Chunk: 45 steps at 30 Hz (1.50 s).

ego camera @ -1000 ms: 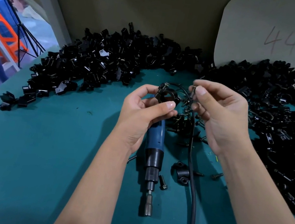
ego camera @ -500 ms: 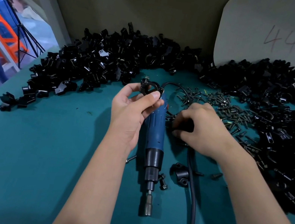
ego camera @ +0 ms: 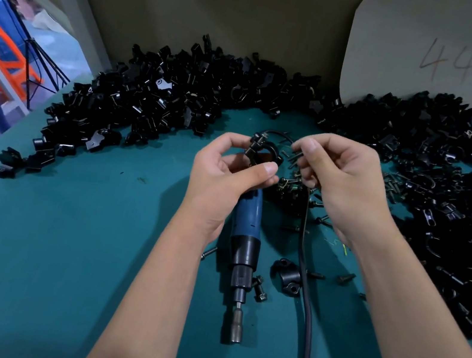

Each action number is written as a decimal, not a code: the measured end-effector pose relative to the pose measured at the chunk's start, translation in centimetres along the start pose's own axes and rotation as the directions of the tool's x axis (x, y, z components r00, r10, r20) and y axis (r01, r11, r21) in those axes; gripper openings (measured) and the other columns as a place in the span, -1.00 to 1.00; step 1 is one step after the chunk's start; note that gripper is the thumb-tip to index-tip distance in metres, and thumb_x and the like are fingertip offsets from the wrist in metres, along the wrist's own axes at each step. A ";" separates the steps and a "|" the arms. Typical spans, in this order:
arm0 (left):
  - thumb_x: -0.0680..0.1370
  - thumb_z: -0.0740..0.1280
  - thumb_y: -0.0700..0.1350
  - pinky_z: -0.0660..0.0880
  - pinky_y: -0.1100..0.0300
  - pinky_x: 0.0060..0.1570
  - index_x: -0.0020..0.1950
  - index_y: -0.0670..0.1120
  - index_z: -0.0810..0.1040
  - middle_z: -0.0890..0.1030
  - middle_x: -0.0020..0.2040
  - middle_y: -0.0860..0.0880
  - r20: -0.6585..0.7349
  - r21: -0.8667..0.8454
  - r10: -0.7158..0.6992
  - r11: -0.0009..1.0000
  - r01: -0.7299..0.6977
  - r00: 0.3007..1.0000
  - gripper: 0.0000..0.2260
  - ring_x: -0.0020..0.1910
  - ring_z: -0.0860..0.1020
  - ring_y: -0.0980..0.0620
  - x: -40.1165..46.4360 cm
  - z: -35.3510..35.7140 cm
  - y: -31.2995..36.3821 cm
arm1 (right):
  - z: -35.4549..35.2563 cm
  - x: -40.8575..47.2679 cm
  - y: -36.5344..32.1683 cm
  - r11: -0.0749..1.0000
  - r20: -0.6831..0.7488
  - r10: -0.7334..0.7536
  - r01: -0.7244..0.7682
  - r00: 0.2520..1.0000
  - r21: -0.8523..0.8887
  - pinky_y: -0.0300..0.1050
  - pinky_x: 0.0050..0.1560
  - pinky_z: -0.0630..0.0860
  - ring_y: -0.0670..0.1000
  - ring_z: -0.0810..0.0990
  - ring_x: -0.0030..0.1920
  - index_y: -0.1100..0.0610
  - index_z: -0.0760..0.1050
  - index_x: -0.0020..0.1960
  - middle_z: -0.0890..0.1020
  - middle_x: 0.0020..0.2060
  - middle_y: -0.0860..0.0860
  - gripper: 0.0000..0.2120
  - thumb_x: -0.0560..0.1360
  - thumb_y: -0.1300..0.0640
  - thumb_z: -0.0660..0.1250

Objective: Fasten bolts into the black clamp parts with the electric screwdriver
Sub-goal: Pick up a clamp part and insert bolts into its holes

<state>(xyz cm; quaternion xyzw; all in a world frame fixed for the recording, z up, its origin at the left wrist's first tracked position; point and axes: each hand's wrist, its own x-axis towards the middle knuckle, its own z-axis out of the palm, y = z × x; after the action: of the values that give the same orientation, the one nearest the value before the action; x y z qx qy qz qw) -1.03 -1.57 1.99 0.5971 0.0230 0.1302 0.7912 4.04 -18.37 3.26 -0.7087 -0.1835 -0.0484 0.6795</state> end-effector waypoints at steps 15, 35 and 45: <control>0.45 0.52 -0.39 0.63 0.20 -0.14 0.05 -0.18 0.58 0.67 -0.20 -0.12 0.112 -0.004 -0.021 1.000 0.021 0.994 -0.74 -0.29 0.69 -0.05 -0.3 0.0 0.2 | -0.3 0.1 -0.3 0.995 0.128 0.052 -0.062 0.990 0.082 -0.31 -0.39 0.44 -0.11 0.50 -0.42 0.08 0.66 -0.15 0.64 -0.40 -0.01 -0.90 0.54 0.19 0.51; 0.44 0.49 -0.30 0.62 0.26 -0.11 0.07 -0.20 0.59 0.68 -0.19 -0.08 0.114 -0.185 -0.040 0.981 0.061 0.993 -0.77 -0.26 0.68 0.01 -0.3 0.7 0.5 | 1.1 -0.6 -0.2 0.890 0.142 0.129 -0.177 0.982 0.420 -0.27 -0.42 0.35 -0.10 0.44 -0.36 0.14 0.67 -0.05 0.59 -0.31 -0.04 -0.87 0.51 0.07 0.46; 0.37 0.52 -0.26 0.62 0.27 -0.13 0.07 -0.24 0.56 0.62 -0.20 -0.13 0.113 -0.175 -0.041 0.983 0.061 0.993 -0.69 -0.29 0.67 0.02 -0.5 1.2 0.6 | 2.8 -0.9 -0.3 0.799 0.073 0.213 -0.216 0.974 0.561 -0.16 -0.32 0.56 0.07 0.60 -0.28 0.08 0.52 -0.29 0.63 -0.29 0.08 -0.75 0.40 0.00 0.53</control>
<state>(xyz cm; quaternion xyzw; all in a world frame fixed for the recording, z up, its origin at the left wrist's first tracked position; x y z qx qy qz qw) -1.43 -2.64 2.85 0.5295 -0.0167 0.0785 0.8445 2.61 -15.82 3.02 -0.4916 -0.1104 0.0876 0.8593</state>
